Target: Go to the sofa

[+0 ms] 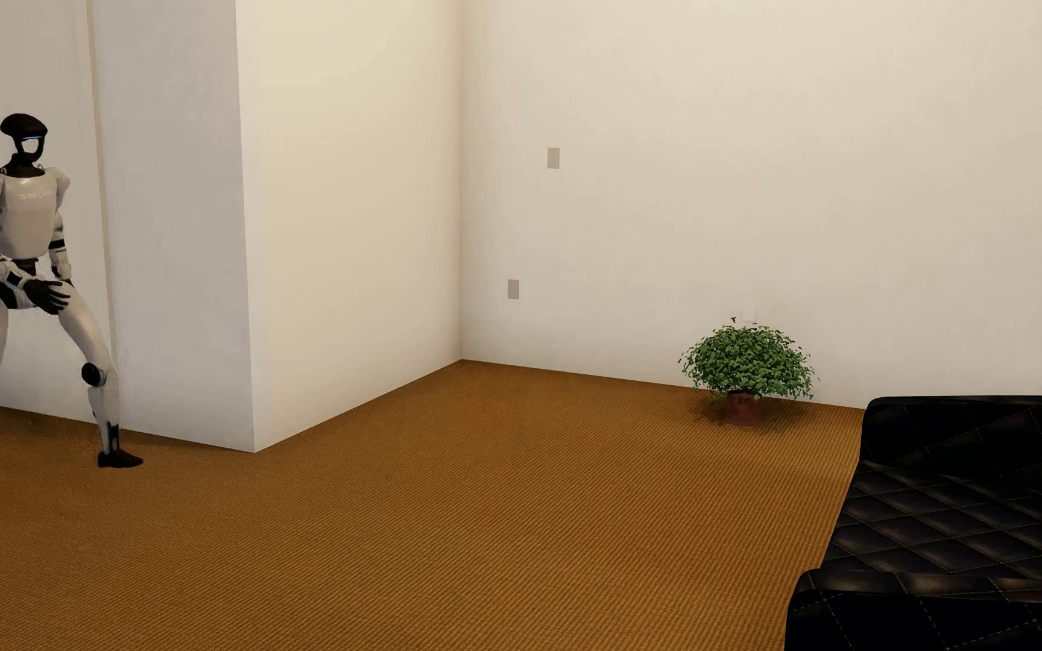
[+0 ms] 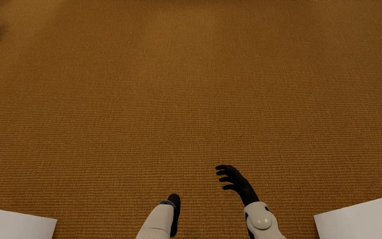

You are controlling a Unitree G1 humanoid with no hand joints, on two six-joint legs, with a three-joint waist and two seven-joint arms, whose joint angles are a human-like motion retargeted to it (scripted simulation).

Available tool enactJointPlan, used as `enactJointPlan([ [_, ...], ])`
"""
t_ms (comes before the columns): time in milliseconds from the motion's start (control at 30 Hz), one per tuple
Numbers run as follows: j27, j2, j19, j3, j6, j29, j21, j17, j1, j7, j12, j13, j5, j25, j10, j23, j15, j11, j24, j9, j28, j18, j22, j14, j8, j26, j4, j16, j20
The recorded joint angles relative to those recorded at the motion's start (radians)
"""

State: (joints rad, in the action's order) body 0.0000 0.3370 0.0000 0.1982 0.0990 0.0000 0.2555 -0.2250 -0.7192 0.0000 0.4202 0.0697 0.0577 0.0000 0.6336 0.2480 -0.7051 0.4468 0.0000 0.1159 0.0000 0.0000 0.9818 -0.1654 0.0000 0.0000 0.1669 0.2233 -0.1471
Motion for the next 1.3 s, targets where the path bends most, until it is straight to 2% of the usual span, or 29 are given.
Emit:
enactJointPlan([
  [67,0.0,0.031,0.0,0.014,-0.038,0.0,0.013,0.011,-0.006,0.0,-0.002,-0.008,-0.042,0.0,0.08,-0.032,0.111,-0.024,0.0,-0.022,0.0,0.0,0.033,0.142,0.0,0.0,-0.01,0.016,0.005],
  [100,0.0,0.03,0.0,0.01,-0.058,0.0,0.025,0.009,-0.009,0.0,-0.02,0.001,-0.054,0.0,0.143,-0.025,0.268,-0.004,0.0,-0.017,0.0,0.0,0.053,0.167,0.0,0.0,-0.039,0.023,-0.009],
  [133,0.0,-0.013,0.0,-0.005,-0.062,0.0,0.046,-0.004,0.019,0.0,-0.046,0.012,-0.054,0.0,0.17,-0.003,0.519,0.105,0.0,-0.009,0.0,0.0,0.055,0.15,0.0,0.0,-0.071,0.027,-0.025],
  [167,0.0,-0.098,0.0,-0.029,-0.062,0.0,0.088,-0.025,0.072,0.0,-0.071,0.016,-0.049,0.0,0.182,0.042,0.793,0.289,0.0,0.001,0.0,0.0,0.042,0.109,0.0,0.0,-0.1,0.031,-0.048],
  [200,0.0,-0.225,0.0,-0.049,-0.072,0.0,0.144,-0.046,0.132,0.0,-0.094,0.011,-0.046,0.0,0.185,0.099,0.936,0.525,0.0,0.004,0.0,0.0,0.013,0.064,0.0,0.0,-0.121,0.039,-0.071],
  [233,0.0,-0.339,0.0,-0.06,-0.08,0.0,0.197,-0.061,0.206,0.0,-0.114,0.012,-0.043,0.0,0.18,0.155,0.889,0.764,0.0,0.011,0.0,0.0,-0.032,0.025,0.0,0.0,-0.134,0.049,-0.086],
  [267,0.0,-0.452,0.0,-0.076,-0.085,0.0,0.234,-0.069,0.29,0.0,-0.13,0.023,-0.042,0.0,0.164,0.205,0.792,0.935,0.0,0.018,0.0,0.0,-0.095,-0.006,0.0,0.0,-0.14,0.055,-0.084],
  [333,0.0,-0.669,0.0,-0.131,-0.074,0.0,0.252,-0.08,0.455,0.0,-0.143,0.082,-0.035,0.0,0.09,0.299,0.727,1.029,0.0,0.007,0.0,0.0,-0.253,-0.053,0.0,0.0,-0.151,0.058,-0.069],
  [400,0.0,-0.792,0.0,-0.193,-0.051,0.0,0.219,-0.093,0.636,0.0,-0.158,0.169,-0.028,0.0,0.003,0.383,0.829,0.808,0.0,0.006,0.0,0.0,-0.401,-0.108,0.0,0.0,-0.165,0.047,-0.045],
  [467,0.0,-0.846,0.0,-0.245,-0.033,0.0,0.148,-0.096,0.792,0.0,-0.181,0.261,-0.019,0.0,-0.053,0.457,0.933,0.434,0.0,-0.003,0.0,0.0,-0.526,-0.171,0.0,0.0,-0.162,0.039,-0.021],
  [500,0.0,-0.838,0.0,-0.265,-0.04,0.0,0.107,-0.089,0.877,0.0,-0.192,0.302,-0.024,0.0,-0.08,0.493,0.907,0.247,0.0,-0.003,0.0,0.0,-0.578,-0.202,0.0,0.0,-0.169,0.04,-0.01],
  [533,0.0,-0.821,0.0,-0.282,-0.052,0.0,0.071,-0.08,0.962,0.0,-0.201,0.339,-0.031,0.0,-0.103,0.526,0.779,0.089,0.0,-0.005,0.0,0.0,-0.623,-0.233,0.0,0.0,-0.179,0.042,0.003],
  [567,0.0,-0.802,0.0,-0.298,-0.063,0.0,0.039,-0.07,1.042,0.0,-0.204,0.372,-0.04,0.0,-0.117,0.554,0.562,0.011,0.0,-0.009,0.0,0.0,-0.66,-0.257,0.0,0.0,-0.18,0.043,0.016],
  [600,0.0,-0.803,0.0,-0.32,-0.066,0.0,0.007,-0.06,1.096,0.0,-0.206,0.399,-0.044,0.0,-0.115,0.575,0.437,0.025,0.0,-0.019,0.0,0.0,-0.685,-0.267,0.0,0.0,-0.174,0.042,0.029],
  [667,0.0,-0.836,0.0,-0.385,-0.054,0.0,-0.038,-0.046,1.165,0.0,-0.186,0.448,-0.048,0.0,-0.068,0.613,0.42,0.053,0.0,-0.05,0.0,0.0,-0.678,-0.179,0.0,0.0,-0.13,0.031,0.031],
  [700,0.0,-0.854,0.0,-0.408,-0.04,0.0,-0.055,-0.038,1.161,0.0,-0.167,0.468,-0.044,0.0,-0.001,0.627,0.619,0.058,0.0,-0.076,0.0,0.0,-0.657,-0.042,0.0,0.0,-0.093,0.027,0.017],
  [733,0.0,-0.91,0.0,-0.393,-0.027,0.0,-0.053,-0.028,1.114,0.0,-0.149,0.475,-0.03,0.0,0.152,0.657,0.907,0.105,0.0,-0.086,0.0,0.0,-0.618,0.153,0.0,0.0,-0.054,0.024,-0.007],
  [767,0.0,-0.906,0.0,-0.369,-0.011,0.0,-0.021,-0.027,1.035,0.0,-0.138,0.457,-0.015,0.0,0.356,0.696,1.029,0.203,0.0,-0.065,0.0,0.0,-0.552,0.322,0.0,0.0,-0.032,0.023,-0.041],
  [800,0.0,-0.863,0.0,-0.348,0.018,0.0,0.045,-0.043,0.925,0.0,-0.141,0.421,0.009,0.0,0.556,0.705,1.003,0.262,0.0,-0.044,0.0,0.0,-0.479,0.375,0.0,0.0,-0.005,0.021,-0.09],
  [833,0.0,-0.809,0.0,-0.304,0.036,0.0,0.111,-0.062,0.809,0.0,-0.143,0.389,0.029,0.0,0.737,0.679,0.954,0.289,0.0,-0.037,0.0,0.0,-0.414,0.284,0.0,0.0,-0.002,0.018,-0.128],
  [900,0.0,-0.662,0.0,-0.231,0.04,0.0,0.134,-0.075,0.602,0.0,-0.092,0.334,0.043,0.0,0.845,0.581,0.864,0.288,0.0,-0.026,0.0,0.0,-0.322,0.12,0.0,0.0,-0.019,0.02,-0.159],
  [933,0.0,-0.58,0.0,-0.214,0.045,0.0,0.108,-0.076,0.508,0.0,-0.054,0.309,0.052,0.0,0.777,0.522,0.817,0.262,0.0,-0.026,0.0,0.0,-0.278,0.096,0.0,0.0,-0.019,0.015,-0.146],
  [1033,0.0,-0.35,0.0,-0.142,0.034,0.0,0.022,-0.064,0.357,0.0,0.022,0.207,0.058,0.0,0.353,0.36,0.697,0.184,0.0,-0.021,0.0,0.0,-0.103,0.133,0.0,0.0,-0.009,0.003,-0.077],
  [1133,0.0,-0.185,0.0,-0.12,0.039,0.0,-0.017,-0.066,0.301,0.0,0.048,0.115,0.065,0.0,-0.078,0.182,0.585,0.152,0.0,-0.032,0.0,0.0,0.015,0.03,0.0,0.0,-0.013,0.014,0.003],
  [1167,0.0,-0.129,0.0,-0.094,0.039,0.0,-0.022,-0.066,0.306,0.0,0.048,0.091,0.053,0.0,-0.128,0.139,0.542,0.146,0.0,-0.034,0.0,0.0,0.04,0.003,0.0,0.0,-0.004,0.017,0.031],
  [1200,0.0,-0.077,0.0,-0.067,0.04,0.0,-0.023,-0.064,0.304,0.0,0.048,0.078,0.04,0.0,-0.39,0.106,0.507,0.145,0.0,-0.043,0.0,0.0,0.054,0.043,0.0,0.0,0.004,0.02,0.052],
  [1233,0.0,-0.036,0.0,-0.033,0.039,0.0,-0.021,-0.061,0.298,0.0,0.045,0.073,0.019,0.0,-0.438,0.088,0.483,0.154,0.0,-0.058,0.0,0.0,0.059,0.033,0.0,0.0,0.014,0.022,0.07],
  [1267,0.0,0.001,0.0,-0.001,0.035,0.0,-0.014,-0.055,0.291,0.0,0.043,0.079,-0.01,0.0,-0.197,0.085,0.473,0.169,0.0,-0.078,0.0,0.0,0.055,-0.04,0.0,0.0,0.022,0.023,0.091],
  [1300,0.0,0.038,0.0,0.03,0.03,0.0,0.003,-0.052,0.284,0.0,0.044,0.096,-0.045,0.0,-0.131,0.087,0.484,0.186,0.0,-0.101,0.0,0.0,0.042,-0.042,0.0,0.0,0.033,0.025,0.106],
])
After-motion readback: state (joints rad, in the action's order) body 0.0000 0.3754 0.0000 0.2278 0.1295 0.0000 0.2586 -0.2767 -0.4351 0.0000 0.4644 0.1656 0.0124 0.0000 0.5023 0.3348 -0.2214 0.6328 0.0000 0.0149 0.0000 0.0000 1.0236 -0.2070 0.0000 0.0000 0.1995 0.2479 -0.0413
